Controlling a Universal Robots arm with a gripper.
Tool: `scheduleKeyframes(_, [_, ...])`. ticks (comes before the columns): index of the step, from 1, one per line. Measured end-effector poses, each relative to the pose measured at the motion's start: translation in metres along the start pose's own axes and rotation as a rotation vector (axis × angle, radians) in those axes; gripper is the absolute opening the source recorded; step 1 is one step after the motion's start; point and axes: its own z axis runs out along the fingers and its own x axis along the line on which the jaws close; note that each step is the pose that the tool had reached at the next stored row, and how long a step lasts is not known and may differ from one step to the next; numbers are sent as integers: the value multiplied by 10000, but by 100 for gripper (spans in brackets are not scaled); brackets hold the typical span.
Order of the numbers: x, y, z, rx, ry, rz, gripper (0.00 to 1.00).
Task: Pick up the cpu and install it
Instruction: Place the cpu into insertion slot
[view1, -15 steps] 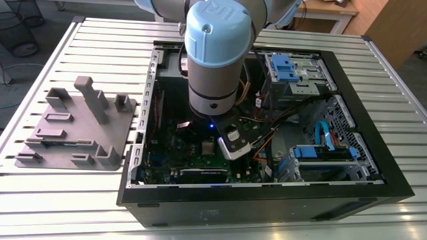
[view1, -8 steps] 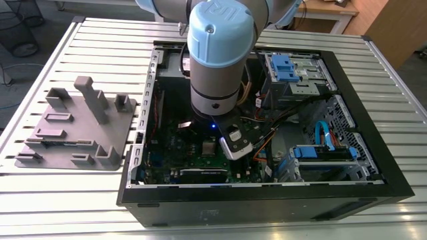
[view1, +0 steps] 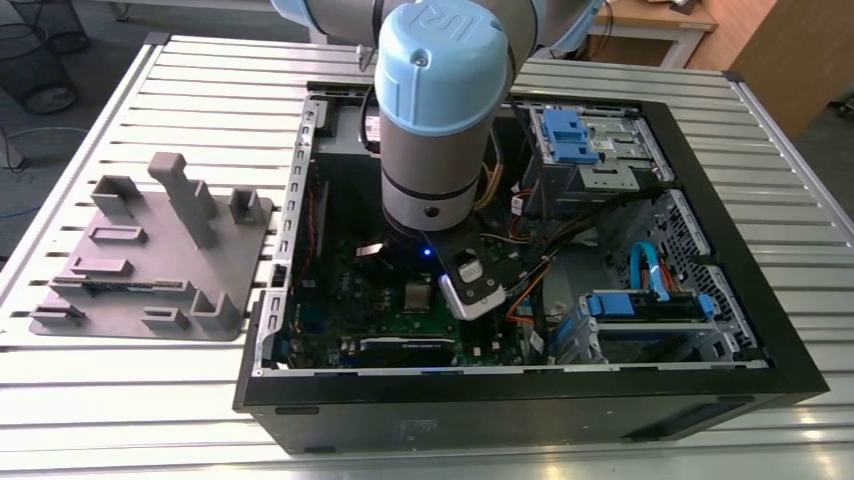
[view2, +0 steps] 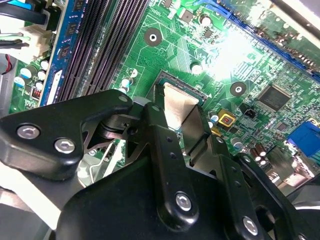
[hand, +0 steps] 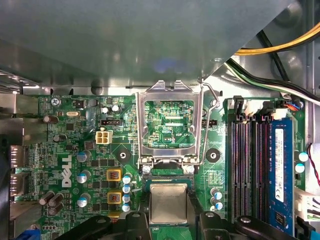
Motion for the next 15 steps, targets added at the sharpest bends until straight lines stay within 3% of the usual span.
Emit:
scheduleKeyframes(7, [0, 0, 0, -2, 0, -1, 41])
scheduleKeyframes(8, [0, 0, 0, -2, 0, -1, 47])
scheduleKeyframes(15, [0, 0, -14, -3, 0, 0, 47])
